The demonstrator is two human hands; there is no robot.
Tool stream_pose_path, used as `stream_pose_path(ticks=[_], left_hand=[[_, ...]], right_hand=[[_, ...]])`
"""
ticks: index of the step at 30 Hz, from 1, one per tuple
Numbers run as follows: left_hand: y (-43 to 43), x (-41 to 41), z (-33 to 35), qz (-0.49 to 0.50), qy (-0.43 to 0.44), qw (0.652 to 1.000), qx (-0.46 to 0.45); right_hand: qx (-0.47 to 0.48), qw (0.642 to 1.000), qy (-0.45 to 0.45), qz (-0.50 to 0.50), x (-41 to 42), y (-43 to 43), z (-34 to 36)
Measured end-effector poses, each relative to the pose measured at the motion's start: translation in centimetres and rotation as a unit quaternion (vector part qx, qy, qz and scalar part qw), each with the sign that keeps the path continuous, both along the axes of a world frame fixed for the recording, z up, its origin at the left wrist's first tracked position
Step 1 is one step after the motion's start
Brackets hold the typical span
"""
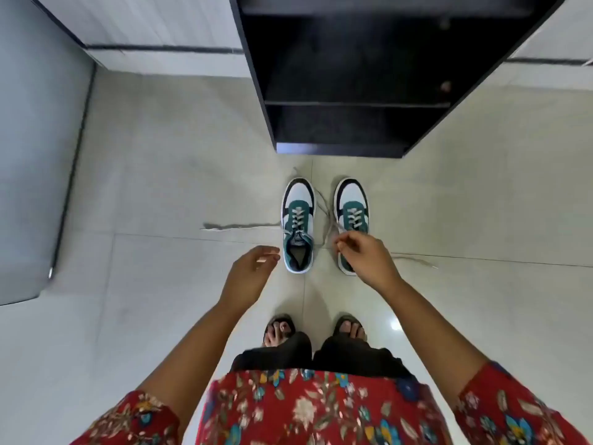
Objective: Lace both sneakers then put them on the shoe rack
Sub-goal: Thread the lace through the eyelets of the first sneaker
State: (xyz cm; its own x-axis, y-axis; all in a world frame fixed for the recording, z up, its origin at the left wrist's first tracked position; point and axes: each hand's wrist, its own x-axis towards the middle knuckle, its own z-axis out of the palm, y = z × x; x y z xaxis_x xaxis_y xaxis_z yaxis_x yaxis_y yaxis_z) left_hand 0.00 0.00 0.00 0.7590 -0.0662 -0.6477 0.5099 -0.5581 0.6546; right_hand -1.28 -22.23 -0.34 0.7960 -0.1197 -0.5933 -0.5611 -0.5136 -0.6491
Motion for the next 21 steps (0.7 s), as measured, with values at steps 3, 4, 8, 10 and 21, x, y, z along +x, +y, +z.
stream_pose_path(ticks=[3, 4, 8, 10, 21], left_hand=[[0.5, 1.0, -6.8, -0.027, -0.038, 0.999, 0.014], [0.7, 1.4, -8.4, -0.028, -0.042, 0.998, 0.022], [0.8, 3.0, -14.9, -0.043, -0.092, 0.994, 0.026], [0.8, 3.8, -16.8, -0.05, -0.108, 0.993, 0.015], [0.4, 5.3, -21.6, -0.104, -0.207, 0.973, 0.019]], right_hand=[[-0.011, 0.999, -0.018, 0.04, 1.1, 0.0, -6.8], [-0.015, 0.998, -0.009, 0.053, 1.5, 0.1, -8.3], [-0.012, 0.994, -0.051, 0.096, 3.0, 0.8, -14.5], [-0.02, 0.99, -0.068, 0.122, 3.7, 1.0, -16.4], [-0.07, 0.976, -0.105, 0.175, 4.2, 1.4, -20.5]])
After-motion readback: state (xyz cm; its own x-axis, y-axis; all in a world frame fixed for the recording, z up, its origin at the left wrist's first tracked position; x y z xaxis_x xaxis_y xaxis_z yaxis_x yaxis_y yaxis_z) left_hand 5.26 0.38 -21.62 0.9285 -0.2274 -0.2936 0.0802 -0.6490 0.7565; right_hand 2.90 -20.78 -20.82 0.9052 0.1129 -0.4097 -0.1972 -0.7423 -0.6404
